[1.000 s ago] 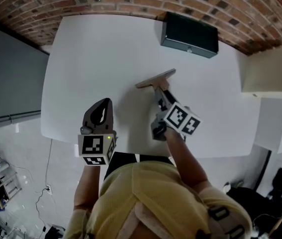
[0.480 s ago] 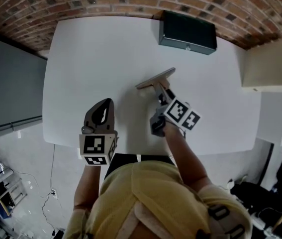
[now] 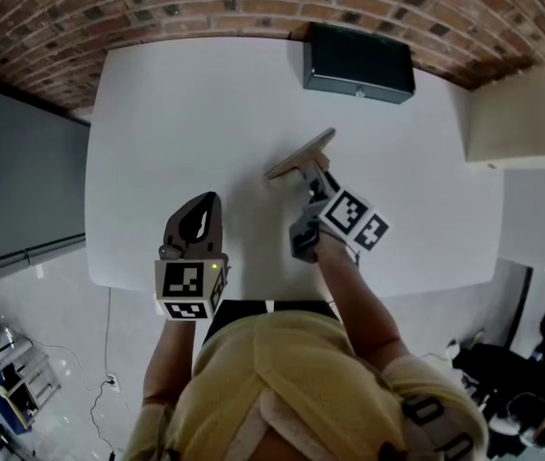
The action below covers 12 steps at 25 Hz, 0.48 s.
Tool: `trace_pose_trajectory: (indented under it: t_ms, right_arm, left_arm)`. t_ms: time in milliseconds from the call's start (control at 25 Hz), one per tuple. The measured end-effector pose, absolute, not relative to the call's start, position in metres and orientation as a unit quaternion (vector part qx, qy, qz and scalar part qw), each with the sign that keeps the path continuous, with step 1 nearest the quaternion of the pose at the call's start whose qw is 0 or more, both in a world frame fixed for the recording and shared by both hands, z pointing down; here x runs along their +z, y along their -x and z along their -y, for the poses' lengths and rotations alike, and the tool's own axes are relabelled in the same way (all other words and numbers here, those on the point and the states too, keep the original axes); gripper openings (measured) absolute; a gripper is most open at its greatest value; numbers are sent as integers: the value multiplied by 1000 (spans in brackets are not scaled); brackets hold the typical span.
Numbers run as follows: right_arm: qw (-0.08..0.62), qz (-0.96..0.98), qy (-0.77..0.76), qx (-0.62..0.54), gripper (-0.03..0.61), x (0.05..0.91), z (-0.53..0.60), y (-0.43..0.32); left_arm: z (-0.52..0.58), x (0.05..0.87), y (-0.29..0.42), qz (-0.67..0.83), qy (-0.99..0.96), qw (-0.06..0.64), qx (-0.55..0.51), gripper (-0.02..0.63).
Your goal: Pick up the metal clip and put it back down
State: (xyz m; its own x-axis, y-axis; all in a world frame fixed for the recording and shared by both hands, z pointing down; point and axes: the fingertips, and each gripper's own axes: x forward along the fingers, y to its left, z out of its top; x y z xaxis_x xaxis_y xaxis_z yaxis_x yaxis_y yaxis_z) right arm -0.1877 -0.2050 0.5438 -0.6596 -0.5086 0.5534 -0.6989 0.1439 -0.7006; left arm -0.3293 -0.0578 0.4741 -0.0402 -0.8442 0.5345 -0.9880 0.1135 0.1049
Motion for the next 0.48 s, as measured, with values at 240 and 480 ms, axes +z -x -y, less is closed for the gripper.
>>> trace_pose_trajectory:
  t_ms: [240, 480]
  right_arm:
    - [65, 756, -388, 523, 31, 530, 203, 195]
    - [66, 777, -380, 498, 14, 514, 196, 199]
  left_arm:
    - [61, 471, 334, 703, -655, 238, 143, 3]
    - [64, 460, 337, 700, -666, 221, 133, 3]
